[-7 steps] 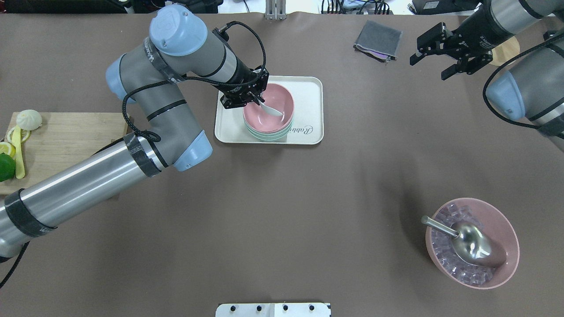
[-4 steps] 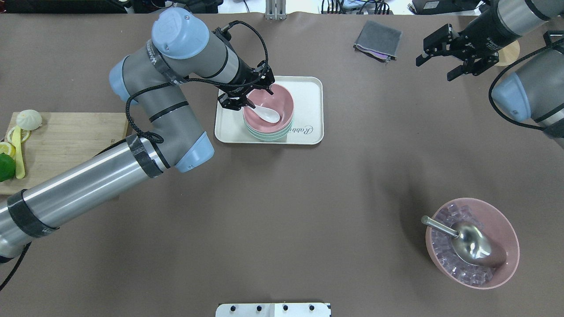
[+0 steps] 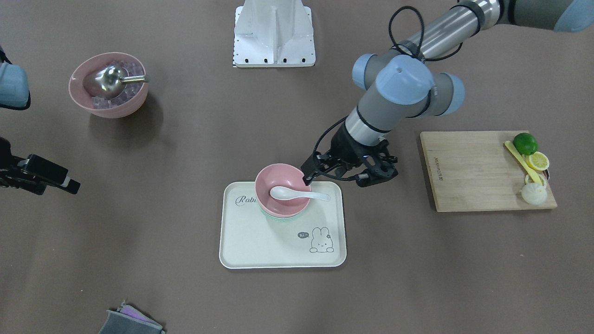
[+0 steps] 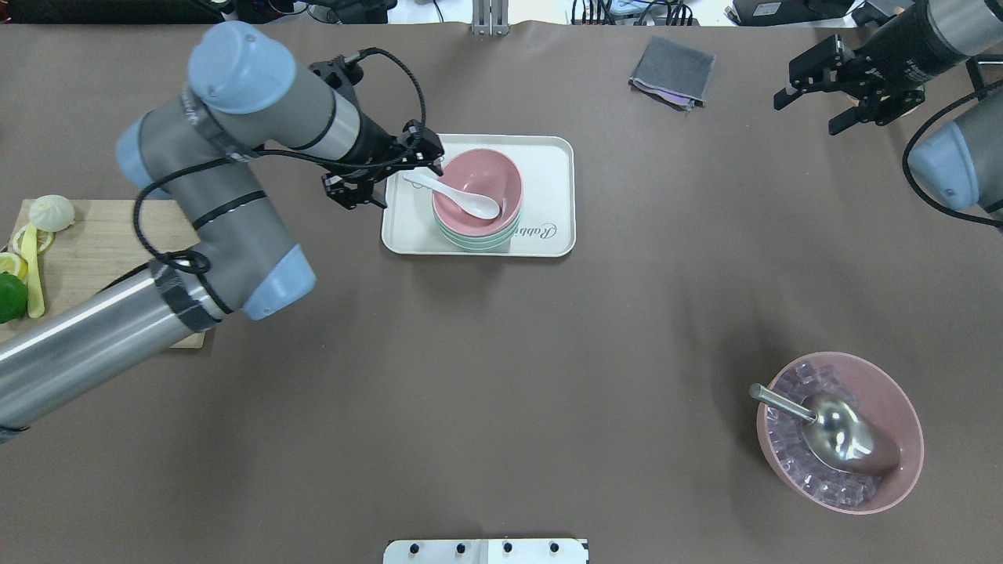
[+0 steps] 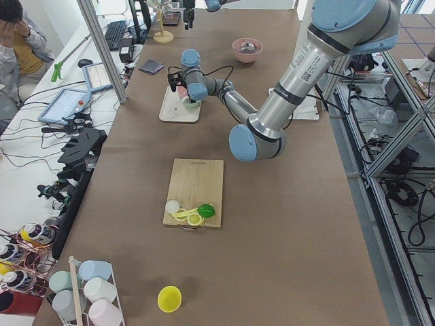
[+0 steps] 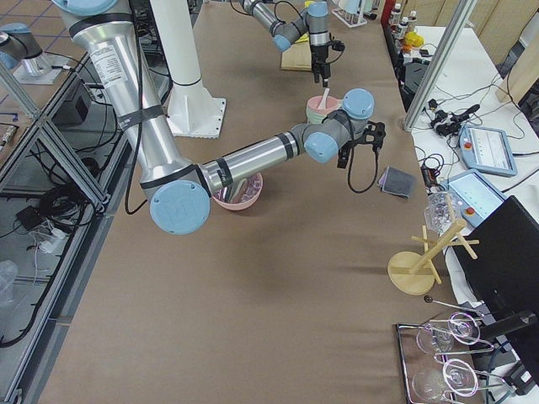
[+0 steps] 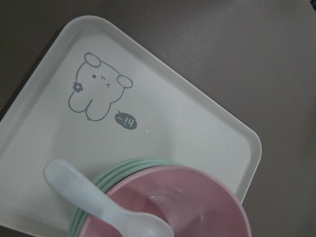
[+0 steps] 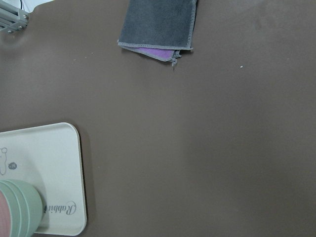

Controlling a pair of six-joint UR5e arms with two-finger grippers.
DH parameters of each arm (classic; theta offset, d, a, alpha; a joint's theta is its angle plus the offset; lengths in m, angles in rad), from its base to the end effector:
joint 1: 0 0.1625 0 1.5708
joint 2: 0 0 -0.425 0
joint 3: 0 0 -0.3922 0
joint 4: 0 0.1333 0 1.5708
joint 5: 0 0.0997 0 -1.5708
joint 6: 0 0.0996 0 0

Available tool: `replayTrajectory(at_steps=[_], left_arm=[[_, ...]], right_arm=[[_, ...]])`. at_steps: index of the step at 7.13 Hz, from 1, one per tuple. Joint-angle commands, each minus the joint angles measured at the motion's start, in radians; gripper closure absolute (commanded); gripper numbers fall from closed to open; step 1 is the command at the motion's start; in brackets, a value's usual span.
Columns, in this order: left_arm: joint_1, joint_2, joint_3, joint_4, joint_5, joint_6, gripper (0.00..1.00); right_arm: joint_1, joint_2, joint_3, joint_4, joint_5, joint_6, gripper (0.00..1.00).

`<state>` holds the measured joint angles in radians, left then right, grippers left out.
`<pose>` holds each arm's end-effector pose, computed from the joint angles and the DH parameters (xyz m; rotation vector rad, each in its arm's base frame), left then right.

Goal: Stack pink bowl on green and place spoon

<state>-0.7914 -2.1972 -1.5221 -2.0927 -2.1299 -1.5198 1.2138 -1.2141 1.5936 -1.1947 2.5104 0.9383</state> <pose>0.4335 -0.5532 0.2421 -0.0199 1.1824 -0.3456 -0.1691 -0.6046 0.3899 0.0178 -1.1281 0.1638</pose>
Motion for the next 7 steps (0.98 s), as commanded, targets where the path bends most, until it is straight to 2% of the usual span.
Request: replayTrajectory(at_steps=[1,3,4,5,6,7], left_arm=[[-0.125,0.234,-0.163,0.037,-0.122,0.239,0.02],[-0.236,0.486,-0.219,0.037,-0.128,0.654,0.02],[-0.305,0.564,-0.217,0.039,-0.127,0.817,0.02],[-0.366,0.643,-0.211,0.04,-0.127,0.981,0.02],[-0.449,0.684,-0.195,0.08,-0.13,1.177,0.02],[-0.55,0.682,-0.193,0.241,-0.195,1.348,0.02]], right_arm=[[0.067,-0.101,-0.001,-0.003,-0.004,-0.19,0.0],[0.16,-0.183,-0.033,-0.041,-0.018,-0.484,0.0],[0.186,-0.185,-0.049,-0.112,-0.078,-0.648,0.0],[0.202,-0.186,-0.05,-0.205,-0.194,-0.799,0.0],[0.222,-0.179,-0.07,-0.3,-0.237,-0.947,0.0],[0.23,-0.183,-0.079,-0.33,-0.229,-0.978,0.0]])
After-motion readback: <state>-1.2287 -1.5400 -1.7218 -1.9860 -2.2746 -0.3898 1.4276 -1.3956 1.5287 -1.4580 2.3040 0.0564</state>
